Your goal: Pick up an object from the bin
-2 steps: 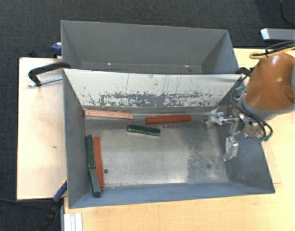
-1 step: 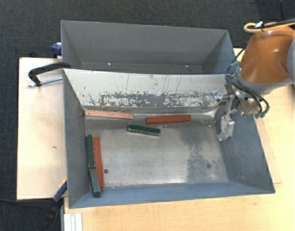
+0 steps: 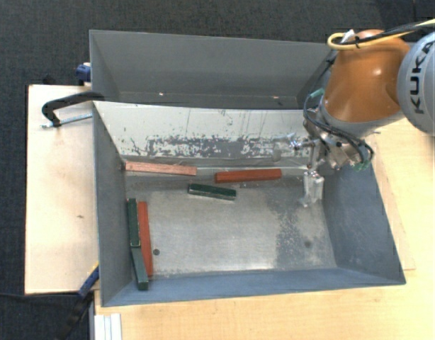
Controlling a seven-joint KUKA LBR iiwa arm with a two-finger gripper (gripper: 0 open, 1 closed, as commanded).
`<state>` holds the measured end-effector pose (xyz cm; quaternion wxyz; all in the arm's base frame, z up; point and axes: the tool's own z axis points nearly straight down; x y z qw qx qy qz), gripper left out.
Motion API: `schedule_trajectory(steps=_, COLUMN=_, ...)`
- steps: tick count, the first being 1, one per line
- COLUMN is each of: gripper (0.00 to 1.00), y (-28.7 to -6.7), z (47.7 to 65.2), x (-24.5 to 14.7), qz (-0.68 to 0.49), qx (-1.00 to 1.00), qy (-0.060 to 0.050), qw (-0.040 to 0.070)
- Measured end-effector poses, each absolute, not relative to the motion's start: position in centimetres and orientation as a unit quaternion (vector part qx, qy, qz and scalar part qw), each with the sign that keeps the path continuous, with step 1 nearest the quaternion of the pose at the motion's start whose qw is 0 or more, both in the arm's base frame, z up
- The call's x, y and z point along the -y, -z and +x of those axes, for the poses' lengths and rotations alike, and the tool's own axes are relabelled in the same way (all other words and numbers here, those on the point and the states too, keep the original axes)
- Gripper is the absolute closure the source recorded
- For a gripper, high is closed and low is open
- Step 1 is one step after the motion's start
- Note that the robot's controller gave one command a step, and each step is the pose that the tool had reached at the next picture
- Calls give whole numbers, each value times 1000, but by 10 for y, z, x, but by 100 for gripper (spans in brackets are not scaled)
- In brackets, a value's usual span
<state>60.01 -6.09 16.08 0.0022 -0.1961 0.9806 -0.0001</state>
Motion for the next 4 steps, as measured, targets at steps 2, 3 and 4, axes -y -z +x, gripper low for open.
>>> schedule_trajectory(steps=2, gripper=0, y=-105, z=596, x=-5, qz=-161, qx=-987, qy=-2, qw=-2)
schedule_trajectory(steps=3, gripper=0, y=-103, z=596, x=-17, qz=-59, qx=-998, qy=-1, qw=4)
schedule_trajectory(steps=4, gripper=0, y=-87, z=591, x=-32, qz=29, qx=-1000, qy=-1, qw=0)
